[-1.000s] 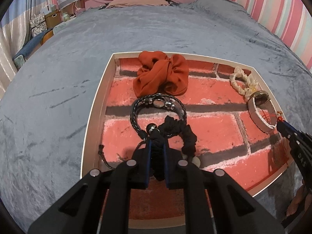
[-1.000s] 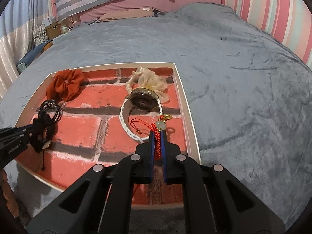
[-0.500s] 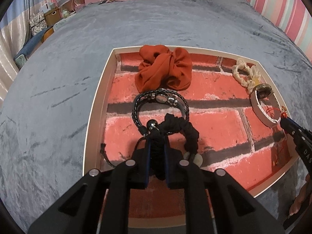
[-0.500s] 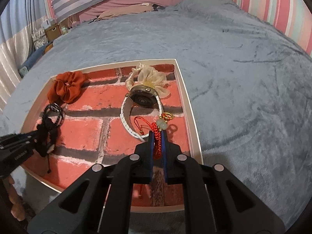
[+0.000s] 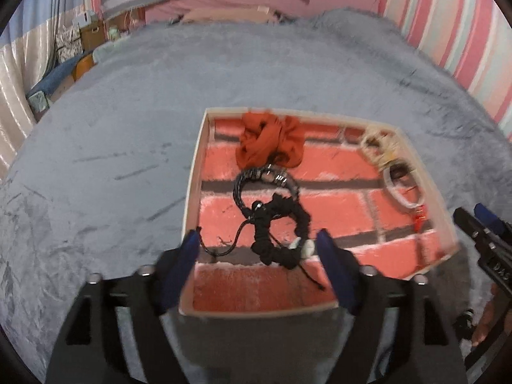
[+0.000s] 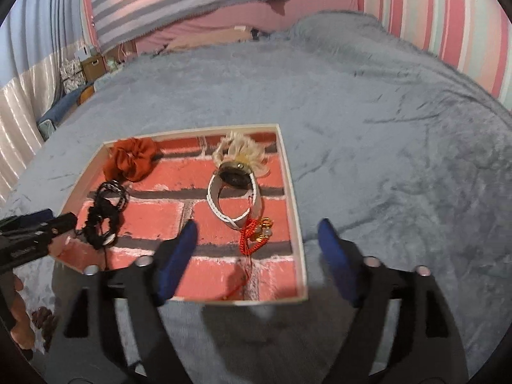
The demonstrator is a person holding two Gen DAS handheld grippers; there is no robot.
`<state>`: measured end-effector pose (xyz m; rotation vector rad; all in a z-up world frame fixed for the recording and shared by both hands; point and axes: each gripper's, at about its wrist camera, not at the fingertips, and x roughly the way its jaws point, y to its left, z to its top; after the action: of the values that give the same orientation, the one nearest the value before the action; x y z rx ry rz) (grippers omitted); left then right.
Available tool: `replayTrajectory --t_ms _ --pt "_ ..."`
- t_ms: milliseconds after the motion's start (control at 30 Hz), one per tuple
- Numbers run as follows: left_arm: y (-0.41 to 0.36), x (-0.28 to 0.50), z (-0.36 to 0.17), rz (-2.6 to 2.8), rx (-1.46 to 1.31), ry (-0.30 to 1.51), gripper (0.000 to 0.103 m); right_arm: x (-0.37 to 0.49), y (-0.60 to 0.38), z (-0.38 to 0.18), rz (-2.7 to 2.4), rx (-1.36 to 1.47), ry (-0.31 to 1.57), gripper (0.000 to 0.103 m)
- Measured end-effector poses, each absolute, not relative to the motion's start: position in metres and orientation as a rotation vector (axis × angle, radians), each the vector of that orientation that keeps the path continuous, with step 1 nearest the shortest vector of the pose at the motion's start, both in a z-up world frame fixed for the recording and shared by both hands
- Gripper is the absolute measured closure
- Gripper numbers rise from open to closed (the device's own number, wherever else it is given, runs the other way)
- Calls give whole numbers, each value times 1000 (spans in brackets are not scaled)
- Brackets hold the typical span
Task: Organize jewelry
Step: 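Withdraw both tools from the tray toward the remaining jewelry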
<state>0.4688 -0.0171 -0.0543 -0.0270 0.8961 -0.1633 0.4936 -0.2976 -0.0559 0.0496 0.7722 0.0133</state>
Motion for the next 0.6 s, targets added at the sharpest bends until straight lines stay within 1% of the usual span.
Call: replayTrajectory --t_ms 33,133,200,367,467,600 --pt "-14 461 -49 -175 -24 881 21 485 -300 -51 14 46 759 15" --pt "-3 435 -32 -179 0 827 17 461 -308 -40 5 46 724 4" --pt "8 417 -23 -182 4 791 13 444 -314 -35 -3 55 698 4" --pt "33 373 -10 -152 20 720 11 403 -329 -36 -20 73 685 4" --pt "44 349 -16 -124 50 696 10 382 -333 -41 -50 49 673 4" --pt "51 331 -31 -124 61 719 10 359 -332 -52 -63 32 671 4"
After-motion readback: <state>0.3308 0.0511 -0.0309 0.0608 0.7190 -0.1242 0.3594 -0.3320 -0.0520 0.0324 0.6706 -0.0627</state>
